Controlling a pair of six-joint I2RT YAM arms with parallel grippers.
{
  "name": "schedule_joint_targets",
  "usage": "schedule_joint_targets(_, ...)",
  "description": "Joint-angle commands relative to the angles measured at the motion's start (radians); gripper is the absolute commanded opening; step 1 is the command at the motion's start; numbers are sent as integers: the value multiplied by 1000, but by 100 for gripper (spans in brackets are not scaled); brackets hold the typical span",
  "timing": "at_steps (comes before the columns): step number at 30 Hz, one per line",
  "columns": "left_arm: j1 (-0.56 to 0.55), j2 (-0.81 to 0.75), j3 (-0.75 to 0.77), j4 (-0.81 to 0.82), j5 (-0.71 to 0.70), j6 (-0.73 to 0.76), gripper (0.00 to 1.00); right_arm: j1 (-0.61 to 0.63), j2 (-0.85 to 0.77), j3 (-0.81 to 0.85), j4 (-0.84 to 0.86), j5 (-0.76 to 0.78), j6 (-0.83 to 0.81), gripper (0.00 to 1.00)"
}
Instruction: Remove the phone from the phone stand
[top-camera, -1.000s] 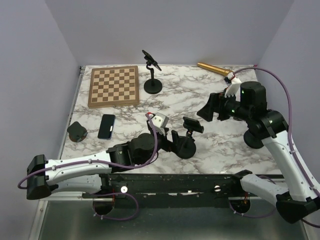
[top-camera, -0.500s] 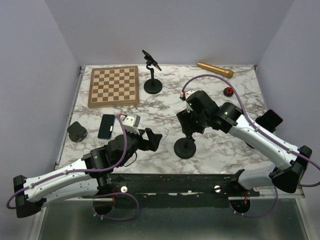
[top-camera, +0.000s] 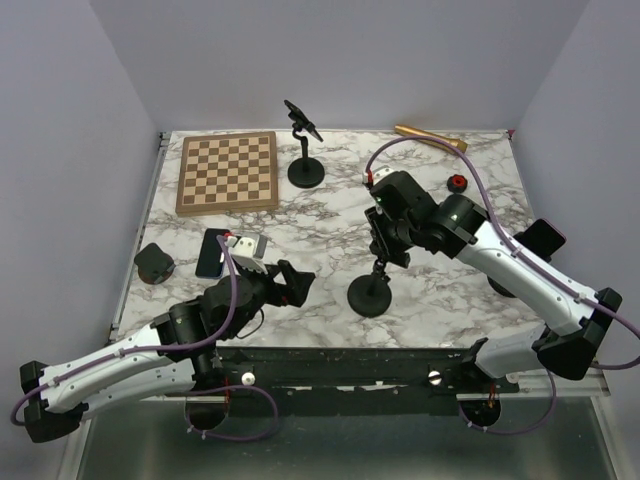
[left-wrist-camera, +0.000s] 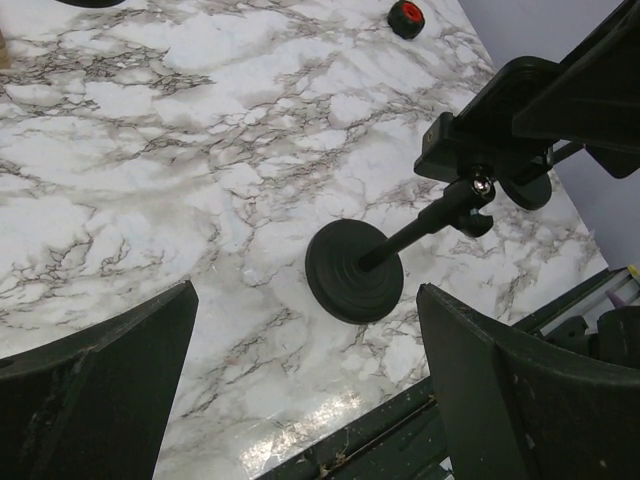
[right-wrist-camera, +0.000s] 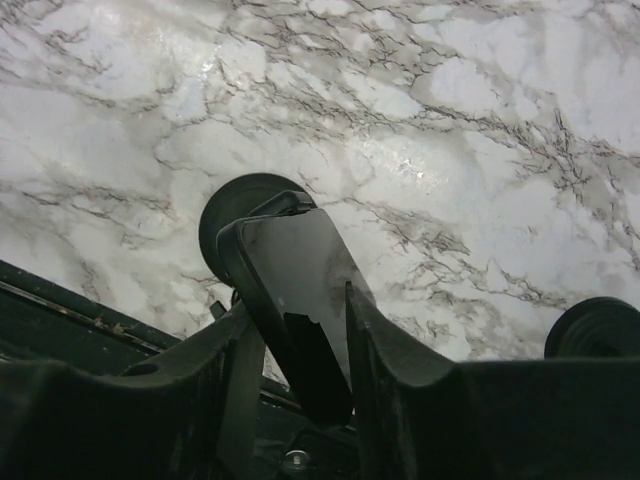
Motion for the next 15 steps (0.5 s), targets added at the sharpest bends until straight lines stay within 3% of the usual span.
schedule_joint_targets(1, 3, 2, -5, -27, 10, -30, 99, 9, 29, 7, -71, 16, -13, 37)
schedule_joint_targets(4, 4, -3, -2, -32, 10, -31, 99, 9, 19, 17, -75, 21, -13, 35)
schedule_joint_targets(8, 4, -2, 13, -43, 2, -20, 99, 9, 25, 48, -94, 47, 27, 21)
schedule_joint_targets(11, 5, 7, 35, -50, 0, -7, 99, 9, 59, 110, -129, 87, 128, 12)
schedule_joint_targets(15, 5, 15, 69, -51, 6, -6, 99, 11, 109, 177, -138, 89, 306, 9)
